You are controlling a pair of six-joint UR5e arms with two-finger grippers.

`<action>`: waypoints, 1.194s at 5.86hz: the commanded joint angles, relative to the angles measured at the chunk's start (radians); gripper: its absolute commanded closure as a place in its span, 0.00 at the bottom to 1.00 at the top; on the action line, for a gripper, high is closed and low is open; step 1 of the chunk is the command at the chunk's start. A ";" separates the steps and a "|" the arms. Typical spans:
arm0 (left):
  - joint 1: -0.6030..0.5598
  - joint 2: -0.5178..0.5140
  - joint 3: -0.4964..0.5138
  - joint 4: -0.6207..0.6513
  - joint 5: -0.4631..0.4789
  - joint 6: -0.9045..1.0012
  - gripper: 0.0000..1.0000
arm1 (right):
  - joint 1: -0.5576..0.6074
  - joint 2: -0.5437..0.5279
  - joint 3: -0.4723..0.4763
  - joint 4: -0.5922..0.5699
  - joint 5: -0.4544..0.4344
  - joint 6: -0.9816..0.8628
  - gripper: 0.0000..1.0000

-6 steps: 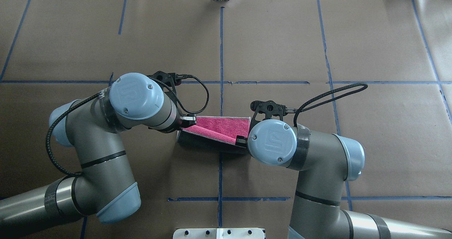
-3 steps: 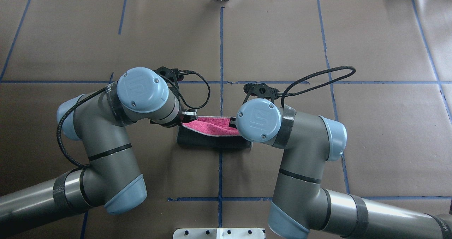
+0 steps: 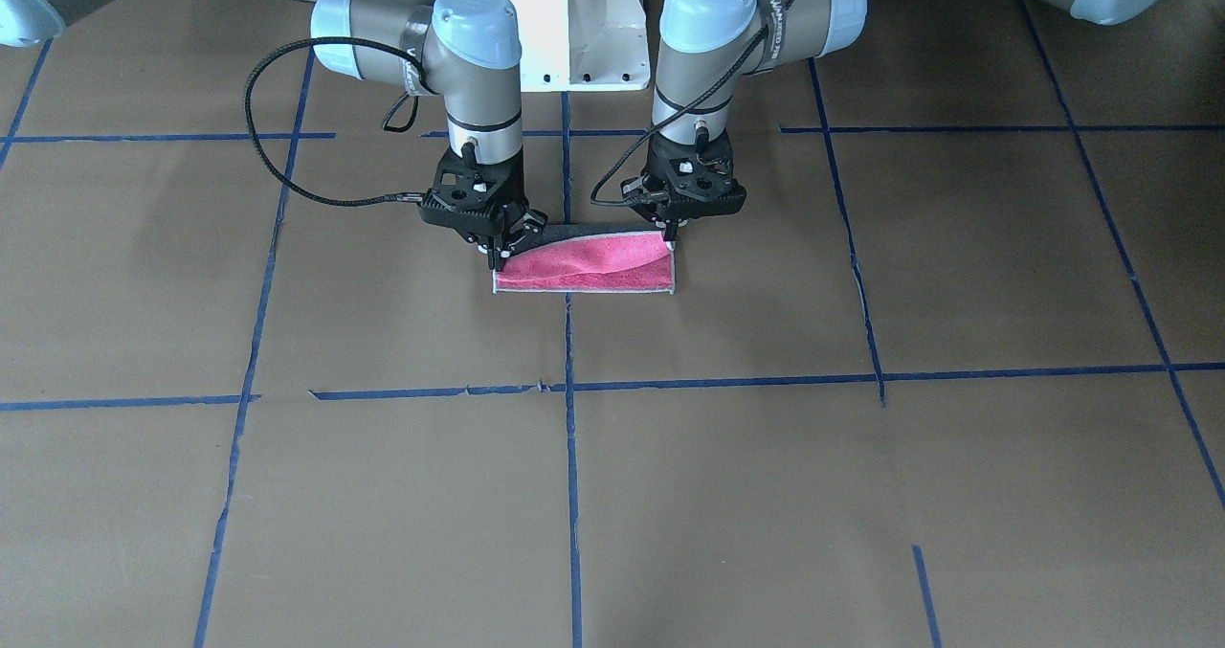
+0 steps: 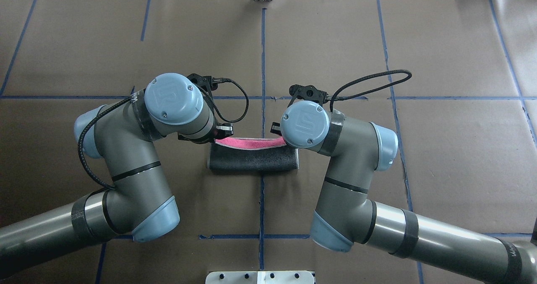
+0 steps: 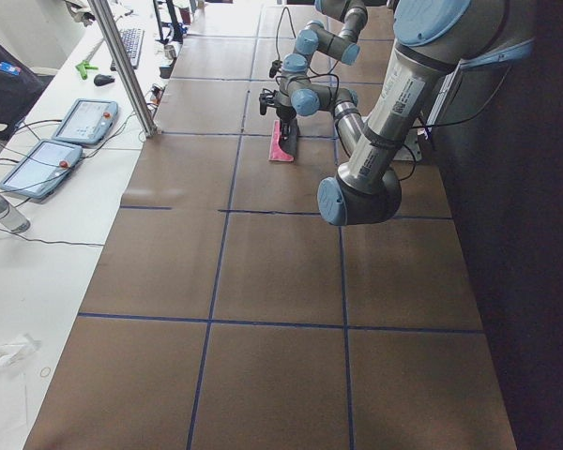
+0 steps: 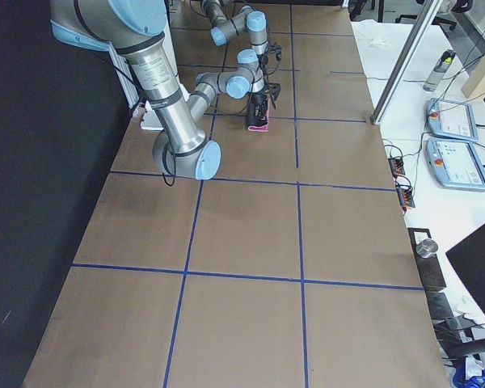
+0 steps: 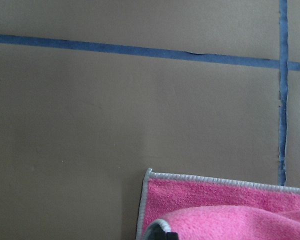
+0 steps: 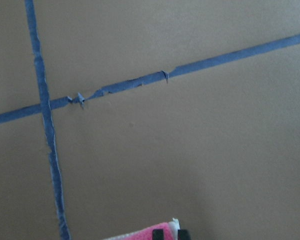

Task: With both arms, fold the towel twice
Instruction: 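Raise the right gripper away while the left gripper moves to the strip end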

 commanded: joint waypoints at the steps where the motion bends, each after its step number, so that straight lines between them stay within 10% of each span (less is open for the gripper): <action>1: -0.074 -0.059 0.144 -0.082 -0.002 0.032 0.25 | 0.076 0.084 -0.134 0.007 0.023 -0.081 0.00; 2: -0.117 -0.077 0.195 -0.117 -0.009 0.092 0.00 | 0.140 0.091 -0.147 0.007 0.138 -0.179 0.00; 7: -0.070 0.068 0.084 -0.246 -0.038 0.146 0.00 | 0.274 -0.034 -0.020 0.007 0.302 -0.446 0.00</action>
